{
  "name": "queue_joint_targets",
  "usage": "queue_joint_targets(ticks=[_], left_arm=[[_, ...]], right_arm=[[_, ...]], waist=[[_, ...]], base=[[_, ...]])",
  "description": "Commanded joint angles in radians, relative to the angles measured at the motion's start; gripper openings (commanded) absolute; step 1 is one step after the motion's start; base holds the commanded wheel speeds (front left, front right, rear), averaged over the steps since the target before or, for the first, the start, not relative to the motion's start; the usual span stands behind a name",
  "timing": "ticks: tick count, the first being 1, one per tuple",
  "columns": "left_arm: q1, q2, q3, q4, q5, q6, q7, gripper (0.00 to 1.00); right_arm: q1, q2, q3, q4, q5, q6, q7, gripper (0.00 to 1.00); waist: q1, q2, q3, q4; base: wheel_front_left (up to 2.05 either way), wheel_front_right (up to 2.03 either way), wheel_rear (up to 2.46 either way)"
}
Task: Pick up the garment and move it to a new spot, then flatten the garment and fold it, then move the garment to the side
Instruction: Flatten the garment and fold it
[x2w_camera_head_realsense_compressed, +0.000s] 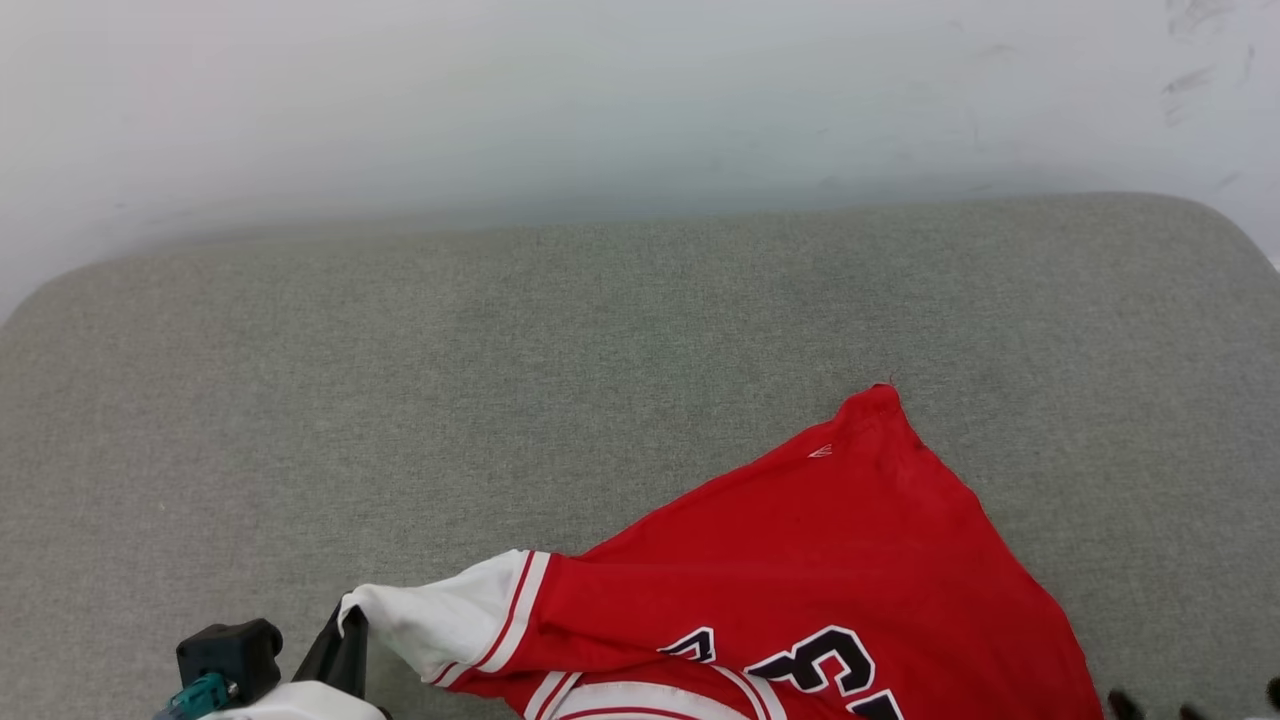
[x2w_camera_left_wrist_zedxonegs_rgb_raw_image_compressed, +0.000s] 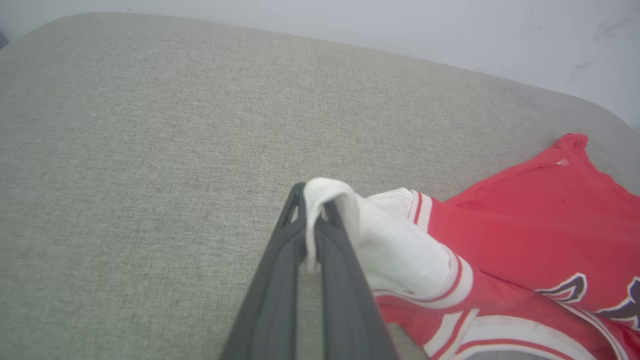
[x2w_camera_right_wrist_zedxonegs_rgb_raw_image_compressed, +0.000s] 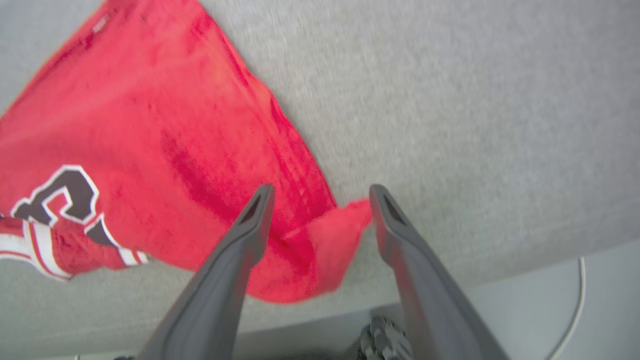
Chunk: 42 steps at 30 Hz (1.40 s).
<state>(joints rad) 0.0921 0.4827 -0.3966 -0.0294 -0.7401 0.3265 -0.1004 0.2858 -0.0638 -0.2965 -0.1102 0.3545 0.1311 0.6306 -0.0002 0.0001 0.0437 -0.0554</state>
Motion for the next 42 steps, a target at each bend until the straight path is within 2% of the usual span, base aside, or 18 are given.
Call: queue_joint_targets(ticks=[1,2,3,4,8,13,16,23,27,31,35,37,41,42], left_arm=[[-0.013,0.004,-0.003,-0.004,0.01,0.004,0.002,0.0],[-0.022,0.003,-0.007,-0.012,0.013,0.004,0.007,0.0],[-0.027,0.004,-0.009,-0.016,0.015,0.005,0.009,0.0],[-0.027,0.004,-0.009,-0.016,0.015,0.005,0.009,0.0],[-0.053,0.002,-0.012,-0.031,0.024,0.006,0.01,0.0],[-0.096,-0.001,-0.02,-0.059,0.04,0.004,0.009,0.0],[-0.133,-0.004,-0.027,-0.07,0.054,-0.008,0.0,0.0],[-0.226,-0.021,-0.056,-0.079,0.082,-0.035,-0.004,0.0],[-0.274,-0.036,-0.068,-0.074,0.094,-0.052,-0.011,0.0],[-0.314,-0.047,-0.076,-0.065,0.102,-0.064,-0.021,0.0],[-0.345,-0.061,-0.085,-0.058,0.108,-0.072,-0.03,0.0],[-0.355,-0.067,-0.089,-0.052,0.109,-0.078,-0.034,0.0],[-0.364,-0.072,-0.092,-0.036,0.104,-0.082,-0.04,0.0],[-0.364,-0.074,-0.092,-0.032,0.103,-0.083,-0.042,0.0]], right_arm=[[-0.028,0.004,-0.003,0.004,-0.011,-0.001,-0.051,1.0],[-0.059,0.008,-0.017,0.021,-0.009,-0.001,-0.154,1.0],[-0.081,0.009,-0.02,0.028,-0.015,-0.001,-0.208,1.0],[-0.081,0.009,-0.02,0.028,-0.015,-0.001,-0.208,1.0],[-0.171,0.008,-0.014,0.077,-0.018,-0.001,-0.353,1.0],[-0.341,-0.041,0.043,0.179,-0.003,-0.001,-0.37,1.0],[-0.458,-0.089,0.094,0.252,0.025,-0.001,-0.305,1.0],[-0.697,-0.237,0.23,0.381,0.102,-0.001,0.024,1.0],[-0.79,-0.289,0.301,0.404,0.125,-0.001,0.174,1.0],[-0.86,-0.316,0.358,0.423,0.131,-0.001,0.242,1.0],[-0.907,-0.328,0.414,0.464,0.134,-0.001,0.262,1.0],[-0.909,-0.321,0.448,0.494,0.151,-0.001,0.273,1.0],[-0.874,-0.315,0.502,0.588,0.179,0.0,0.37,1.0],[-0.868,-0.315,0.508,0.602,0.18,0.0,0.389,0.64]], waist=[[0.0002,-0.0001,0.004,0.001],[0.0002,-0.0001,0.012,0.004],[0.0002,-0.0001,0.017,0.006],[0.0002,-0.0001,0.017,0.006],[0.0002,-0.0001,0.047,0.015],[0.0002,-0.0001,0.102,0.028],[0.0002,-0.0001,0.145,0.044],[0.0002,-0.0001,0.232,0.1],[0.0002,-0.0001,0.281,0.132],[0.0002,-0.0001,0.328,0.157],[0.0002,-0.0001,0.369,0.173],[0.0002,-0.0001,0.381,0.177],[0.0002,-0.0001,0.387,0.179],[0.0002,-0.0001,0.385,0.179]], base=[[0.0,0.0,0.0],[0.0,0.0,0.0],[0.0,0.0,0.0],[0.0,0.0,0.0],[0.0,0.0,0.0],[0.0,0.0,0.0],[0.0,0.0,0.0],[0.0,0.0,0.0],[0.0,0.0,0.0],[0.0,0.0,0.0],[0.0,0.0,0.0],[0.0,0.0,0.0],[0.0,0.0,0.0],[0.0,0.0,0.0]])
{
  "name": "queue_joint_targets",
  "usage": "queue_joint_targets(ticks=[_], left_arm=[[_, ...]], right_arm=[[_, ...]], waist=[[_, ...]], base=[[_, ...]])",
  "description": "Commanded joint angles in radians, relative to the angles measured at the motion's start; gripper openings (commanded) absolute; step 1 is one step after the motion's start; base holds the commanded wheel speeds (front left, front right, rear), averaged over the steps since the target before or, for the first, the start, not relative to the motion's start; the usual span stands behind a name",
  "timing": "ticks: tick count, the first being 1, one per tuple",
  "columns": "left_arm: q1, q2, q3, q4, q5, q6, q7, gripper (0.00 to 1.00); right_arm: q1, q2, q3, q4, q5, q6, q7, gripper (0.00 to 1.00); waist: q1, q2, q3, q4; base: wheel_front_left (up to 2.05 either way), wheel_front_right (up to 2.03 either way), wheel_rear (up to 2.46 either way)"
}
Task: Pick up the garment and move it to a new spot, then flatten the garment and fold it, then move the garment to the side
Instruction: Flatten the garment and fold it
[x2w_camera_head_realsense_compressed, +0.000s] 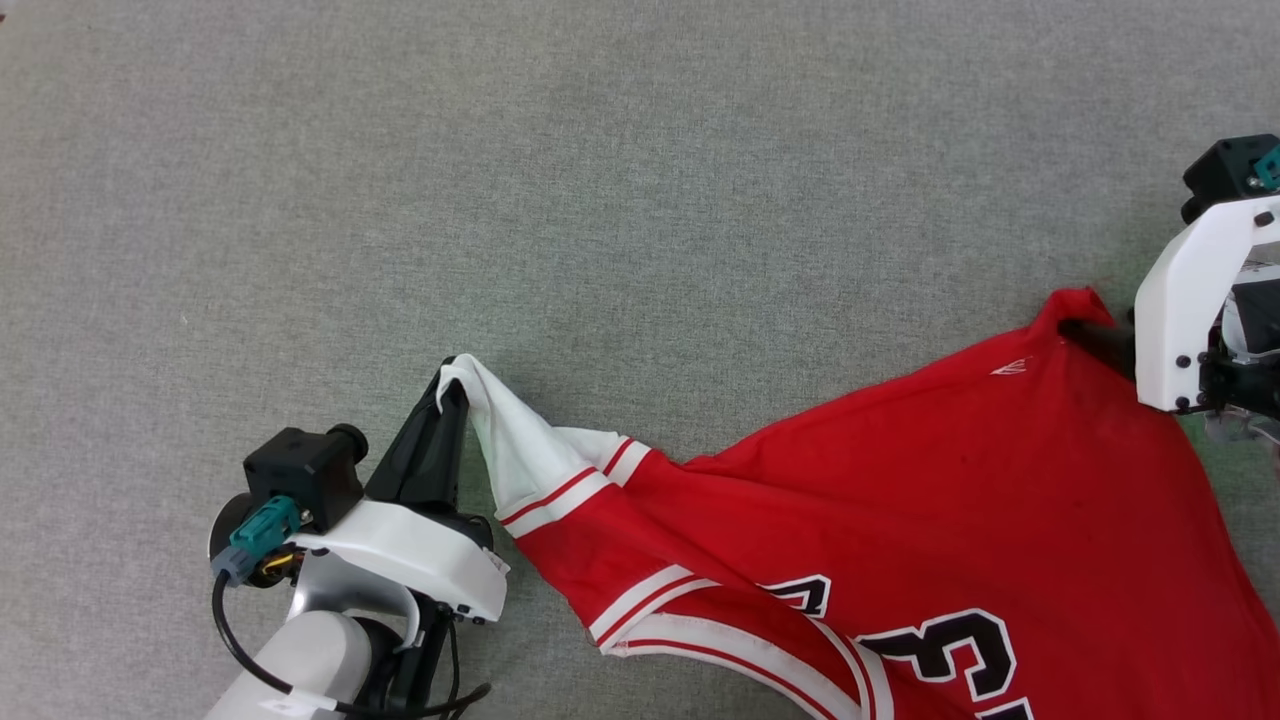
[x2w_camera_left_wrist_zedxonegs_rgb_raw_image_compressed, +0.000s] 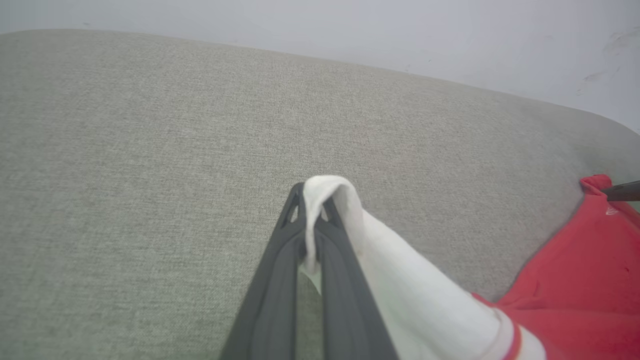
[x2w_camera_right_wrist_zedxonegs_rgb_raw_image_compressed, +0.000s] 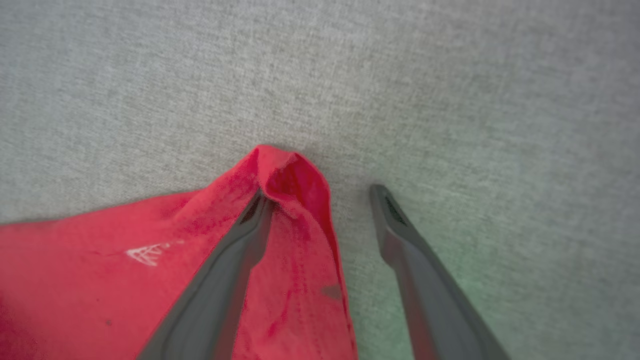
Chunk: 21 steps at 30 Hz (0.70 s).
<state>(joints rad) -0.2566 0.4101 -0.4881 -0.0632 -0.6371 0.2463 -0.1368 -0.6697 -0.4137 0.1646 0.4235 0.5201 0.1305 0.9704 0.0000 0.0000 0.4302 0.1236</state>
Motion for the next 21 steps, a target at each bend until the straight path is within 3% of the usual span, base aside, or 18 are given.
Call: queue_joint_targets(ticks=[1,2,10,16,21], left_arm=[[-0.015,-0.002,-0.001,0.005,-0.002,-0.003,-0.008,0.0],[-0.013,-0.002,0.0,0.01,-0.004,-0.003,-0.008,0.0],[-0.009,0.014,0.035,0.03,-0.021,0.006,-0.025,0.0],[-0.063,0.066,0.1,0.043,-0.036,0.015,-0.01,0.0],[-0.152,0.101,0.151,0.064,-0.067,-0.004,0.02,0.0]], right_arm=[[0.09,0.034,0.054,0.077,0.014,0.0,0.06,0.33],[0.089,0.037,0.053,0.079,0.019,0.0,0.061,0.0],[0.035,0.028,-0.002,0.026,0.006,0.0,-0.091,0.0],[0.003,0.034,-0.03,-0.018,-0.054,0.0,-0.233,0.0],[-0.024,0.058,-0.065,-0.036,-0.106,0.0,-0.335,0.0]], waist=[[0.0,0.0,-0.004,-0.001],[0.0,0.0,-0.009,-0.003],[0.0,0.0,-0.088,-0.03],[0.0,0.0,-0.149,-0.077],[0.0,0.0,-0.187,-0.12]], base=[[0.0,0.0,0.0],[0.0,0.0,0.0],[0.0,0.0,0.0],[0.0,0.0,0.0],[0.0,0.0,0.0]])
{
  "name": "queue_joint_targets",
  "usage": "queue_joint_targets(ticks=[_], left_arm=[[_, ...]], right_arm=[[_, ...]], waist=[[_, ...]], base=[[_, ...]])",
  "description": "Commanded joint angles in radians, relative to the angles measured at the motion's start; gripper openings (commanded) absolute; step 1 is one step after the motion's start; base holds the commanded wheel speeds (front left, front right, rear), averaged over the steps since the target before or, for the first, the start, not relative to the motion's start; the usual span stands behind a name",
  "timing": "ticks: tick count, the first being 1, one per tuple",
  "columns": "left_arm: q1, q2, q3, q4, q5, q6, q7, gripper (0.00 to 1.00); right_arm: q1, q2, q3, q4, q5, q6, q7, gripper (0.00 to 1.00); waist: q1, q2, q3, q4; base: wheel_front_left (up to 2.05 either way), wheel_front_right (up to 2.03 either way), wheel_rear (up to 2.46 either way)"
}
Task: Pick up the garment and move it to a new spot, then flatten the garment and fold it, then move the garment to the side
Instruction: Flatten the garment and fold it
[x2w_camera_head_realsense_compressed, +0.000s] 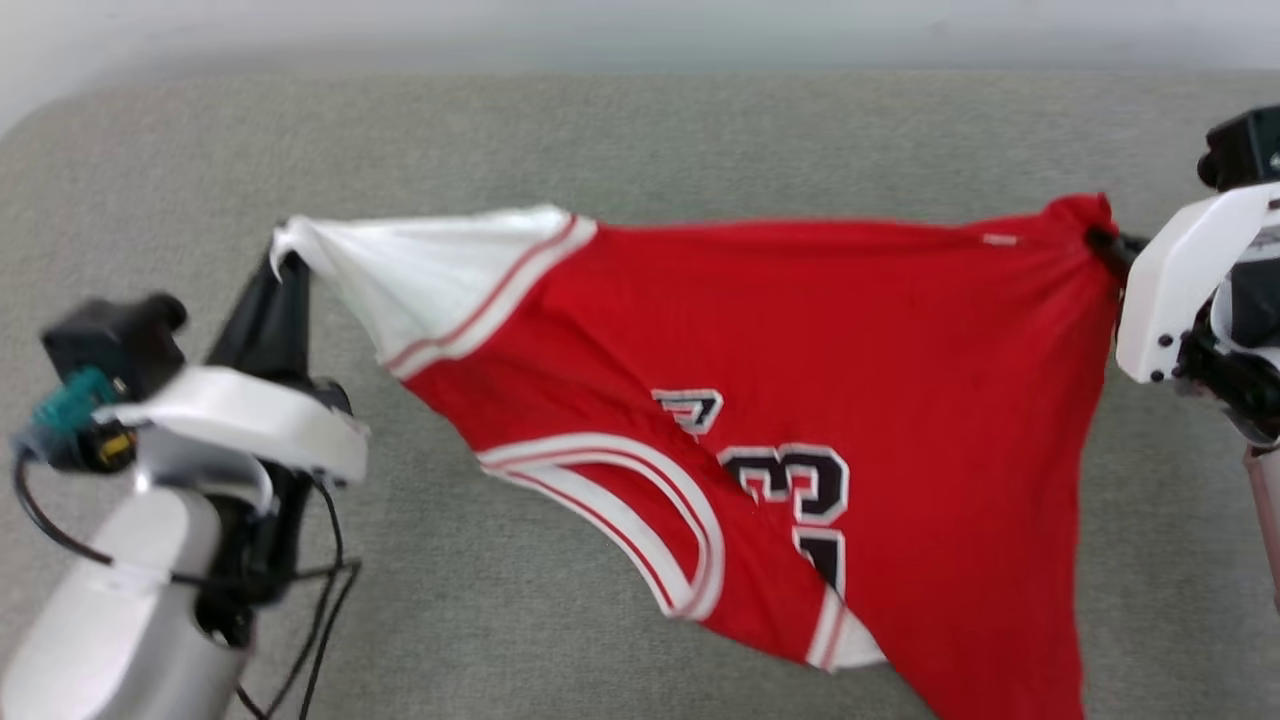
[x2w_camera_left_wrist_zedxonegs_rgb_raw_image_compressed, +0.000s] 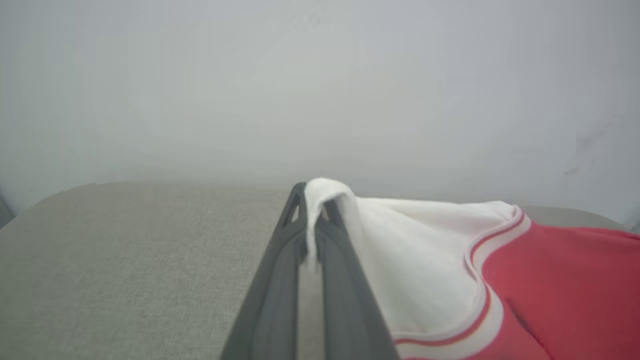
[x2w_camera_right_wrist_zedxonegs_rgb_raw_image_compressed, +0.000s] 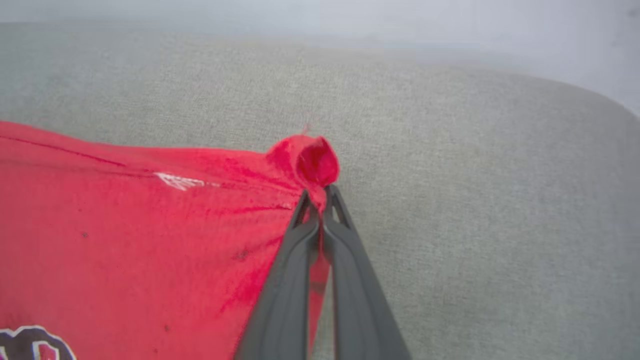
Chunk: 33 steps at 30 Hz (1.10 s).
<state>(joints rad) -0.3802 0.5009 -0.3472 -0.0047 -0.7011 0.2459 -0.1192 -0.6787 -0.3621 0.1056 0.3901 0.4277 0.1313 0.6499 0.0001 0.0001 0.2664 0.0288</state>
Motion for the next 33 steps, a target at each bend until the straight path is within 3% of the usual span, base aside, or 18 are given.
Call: queue_joint_targets(ticks=[1,18,28,33], left_arm=[[-0.05,0.014,0.02,0.014,-0.011,-0.009,0.008,0.0],[-0.605,-0.011,0.027,0.275,0.021,-0.072,0.066,0.0],[-0.982,-0.009,0.023,0.492,0.074,-0.12,0.05,0.0],[-1.092,0.004,0.017,0.545,0.094,-0.137,0.048,0.0]], right_arm=[[-0.021,0.013,-0.011,-0.003,-0.021,-0.001,-0.03,0.0],[-0.303,0.081,-0.128,0.067,-0.17,-0.001,-0.297,0.0],[-0.611,0.082,-0.168,0.173,-0.243,-0.001,-0.412,0.0],[-0.716,0.076,-0.166,0.227,-0.26,-0.002,-0.431,0.0]], waist=[[-0.0001,-0.0001,-0.029,-0.033],[-0.0001,-0.0001,0.009,-0.076],[-0.0001,-0.0001,0.109,-0.088],[-0.0001,-0.0001,0.177,-0.089]], base=[[0.0,0.0,0.0],[0.0,0.0,0.0],[0.0,0.0,0.0],[0.0,0.0,0.0]])
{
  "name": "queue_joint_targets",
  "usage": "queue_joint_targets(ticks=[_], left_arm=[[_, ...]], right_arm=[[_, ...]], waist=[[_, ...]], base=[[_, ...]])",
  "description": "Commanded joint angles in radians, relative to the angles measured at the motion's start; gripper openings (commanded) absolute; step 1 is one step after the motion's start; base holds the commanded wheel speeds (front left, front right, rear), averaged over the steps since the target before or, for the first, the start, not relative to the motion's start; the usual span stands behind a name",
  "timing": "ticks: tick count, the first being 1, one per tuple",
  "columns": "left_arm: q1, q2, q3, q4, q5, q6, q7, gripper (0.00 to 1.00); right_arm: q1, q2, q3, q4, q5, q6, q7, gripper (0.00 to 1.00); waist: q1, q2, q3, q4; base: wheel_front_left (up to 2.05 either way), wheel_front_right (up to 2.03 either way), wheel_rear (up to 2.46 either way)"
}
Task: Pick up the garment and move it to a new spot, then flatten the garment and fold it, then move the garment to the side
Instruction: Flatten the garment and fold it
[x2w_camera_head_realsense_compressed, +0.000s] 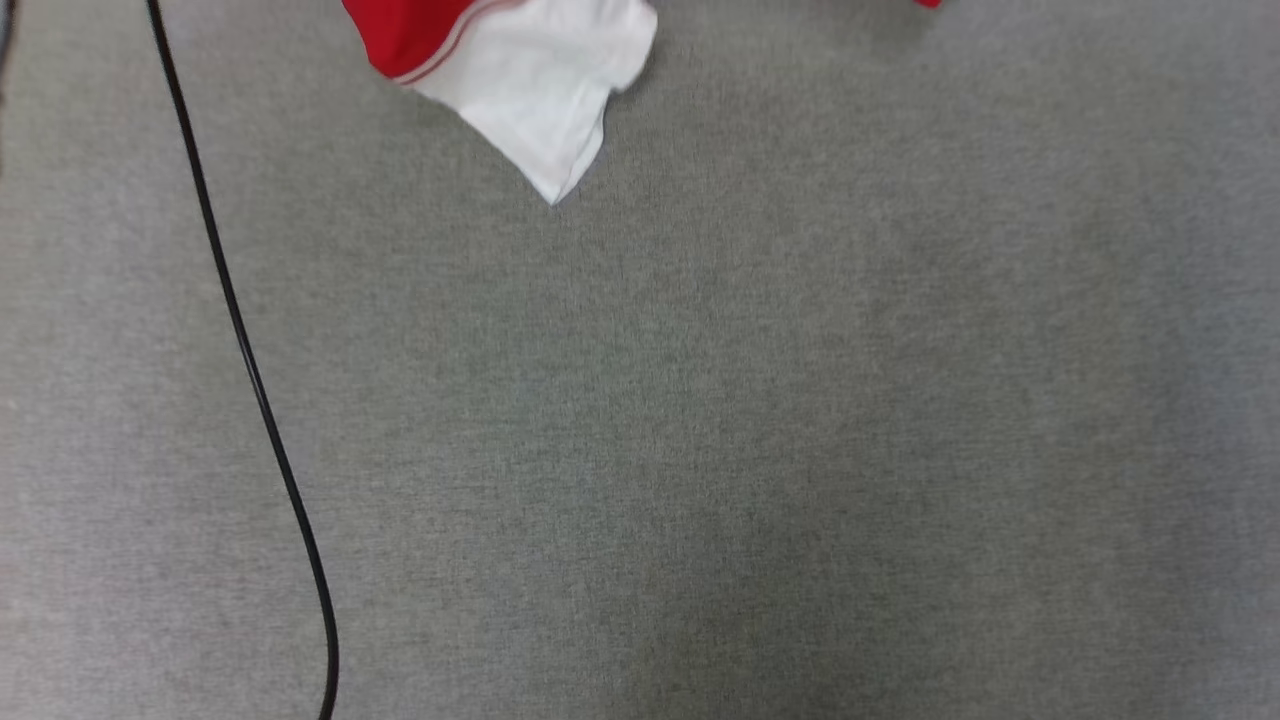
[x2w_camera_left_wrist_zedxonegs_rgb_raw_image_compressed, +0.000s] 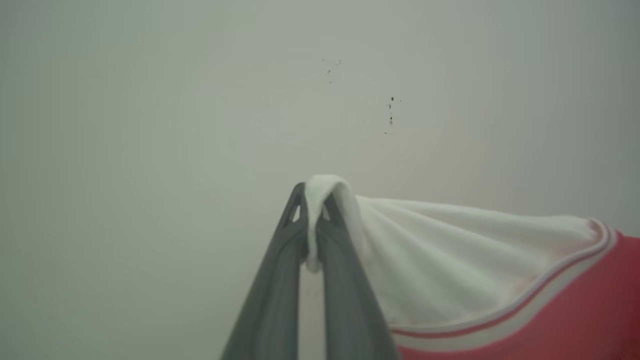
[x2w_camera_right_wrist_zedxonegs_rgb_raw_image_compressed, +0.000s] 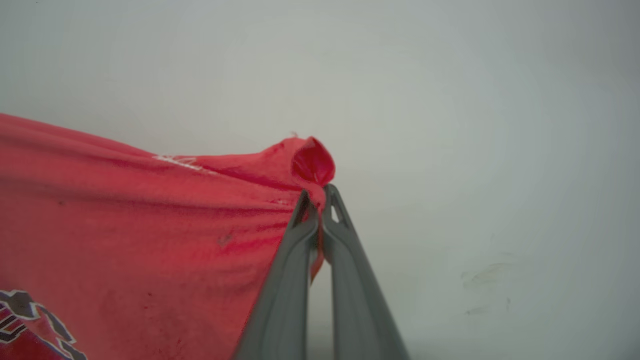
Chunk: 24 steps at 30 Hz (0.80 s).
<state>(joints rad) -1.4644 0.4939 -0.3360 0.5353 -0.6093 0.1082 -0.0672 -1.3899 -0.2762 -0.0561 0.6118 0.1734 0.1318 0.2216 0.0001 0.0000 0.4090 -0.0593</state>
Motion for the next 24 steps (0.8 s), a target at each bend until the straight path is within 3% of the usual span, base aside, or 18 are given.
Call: queue_joint_targets(ticks=[1,14,24], left_arm=[[-0.034,0.012,0.005,0.011,0.004,-0.001,-0.003,0.0],[-0.116,0.0,0.001,0.084,0.003,-0.017,-0.027,0.0],[0.002,-0.033,0.017,0.167,-0.07,-0.065,-0.071,0.0]], right_arm=[[-0.03,-0.011,-0.006,0.016,-0.011,-0.002,-0.007,0.0],[-0.207,0.013,0.019,0.163,-0.011,-0.002,-0.099,0.0],[-0.12,0.022,0.112,0.246,0.078,-0.002,-0.135,0.0]], waist=[[-0.0001,0.0,0.055,0.0],[-0.0001,0.0,0.239,0.009],[-0.0001,0.0,0.262,0.014]], base=[[0.0,0.0,0.0],[0.0,0.0,0.0],[0.0,0.0,0.0]])
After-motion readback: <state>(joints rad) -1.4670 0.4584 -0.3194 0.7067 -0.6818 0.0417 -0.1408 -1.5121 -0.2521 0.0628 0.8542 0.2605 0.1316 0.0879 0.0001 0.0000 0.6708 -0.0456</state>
